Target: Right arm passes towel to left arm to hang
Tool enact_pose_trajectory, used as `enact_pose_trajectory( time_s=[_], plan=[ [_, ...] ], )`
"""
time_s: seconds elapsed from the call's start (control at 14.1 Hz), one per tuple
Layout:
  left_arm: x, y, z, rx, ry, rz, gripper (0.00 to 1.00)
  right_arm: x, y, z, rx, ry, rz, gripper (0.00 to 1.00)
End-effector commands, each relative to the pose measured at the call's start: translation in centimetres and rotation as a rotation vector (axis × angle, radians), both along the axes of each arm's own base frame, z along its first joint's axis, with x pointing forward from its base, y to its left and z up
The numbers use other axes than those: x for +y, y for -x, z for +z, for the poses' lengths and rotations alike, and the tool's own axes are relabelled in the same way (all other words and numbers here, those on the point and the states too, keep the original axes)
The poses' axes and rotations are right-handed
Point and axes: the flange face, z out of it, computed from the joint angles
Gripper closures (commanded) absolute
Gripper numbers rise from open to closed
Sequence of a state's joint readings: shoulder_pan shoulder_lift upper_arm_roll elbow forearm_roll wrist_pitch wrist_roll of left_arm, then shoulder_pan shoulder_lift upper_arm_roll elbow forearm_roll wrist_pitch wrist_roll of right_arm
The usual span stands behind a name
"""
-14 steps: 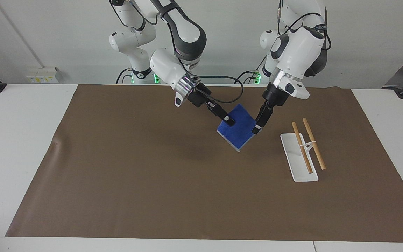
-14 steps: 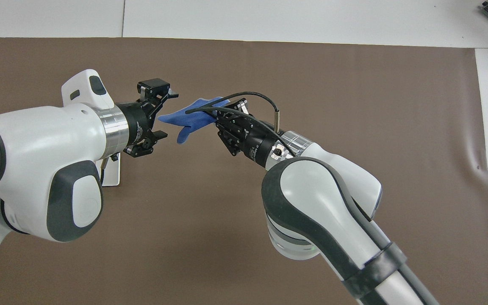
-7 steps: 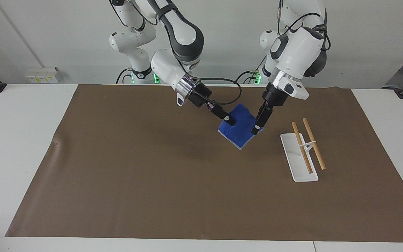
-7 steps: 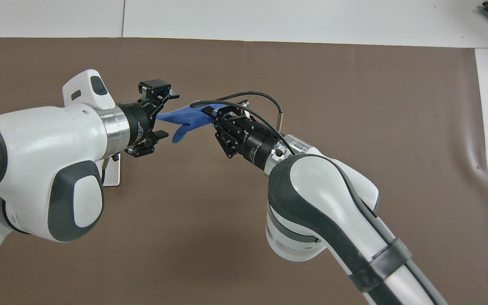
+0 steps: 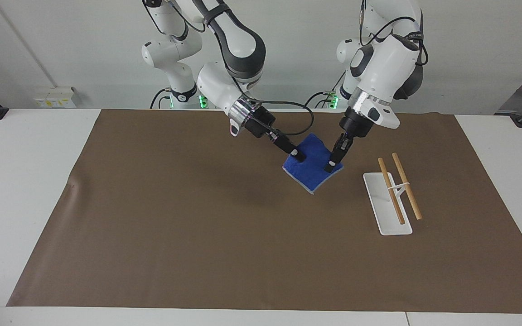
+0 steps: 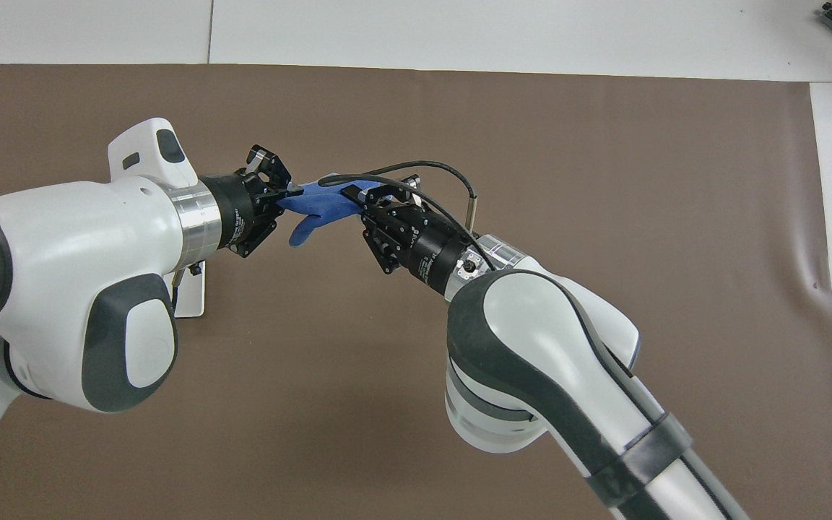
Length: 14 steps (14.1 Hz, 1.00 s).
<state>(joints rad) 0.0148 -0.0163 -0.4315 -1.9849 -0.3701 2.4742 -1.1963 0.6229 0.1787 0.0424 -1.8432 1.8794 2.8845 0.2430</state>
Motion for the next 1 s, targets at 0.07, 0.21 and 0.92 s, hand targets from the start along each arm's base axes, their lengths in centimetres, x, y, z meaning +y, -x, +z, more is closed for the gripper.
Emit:
enact_pose_trajectory(
  time_s=[0.07,0.21,0.92],
  plan=[
    [0.2,0.1,-0.1,-0.016,0.003,-0.009,1.00,0.3,-0.1,0.0,-0.011,0.006,-0.015,1.00],
    [0.6,-0.5,-0.2,-0.017,0.006,-0.001,1.00,0.2,-0.2,0.0,-0.010,0.005,-0.017,1.00],
    [8.2,-2.8,-1.8,-0.016,-0.018,0.105,1.00,-4.5,-1.2,-3.3,-0.254,0.418,0.078,0.00]
  ],
)
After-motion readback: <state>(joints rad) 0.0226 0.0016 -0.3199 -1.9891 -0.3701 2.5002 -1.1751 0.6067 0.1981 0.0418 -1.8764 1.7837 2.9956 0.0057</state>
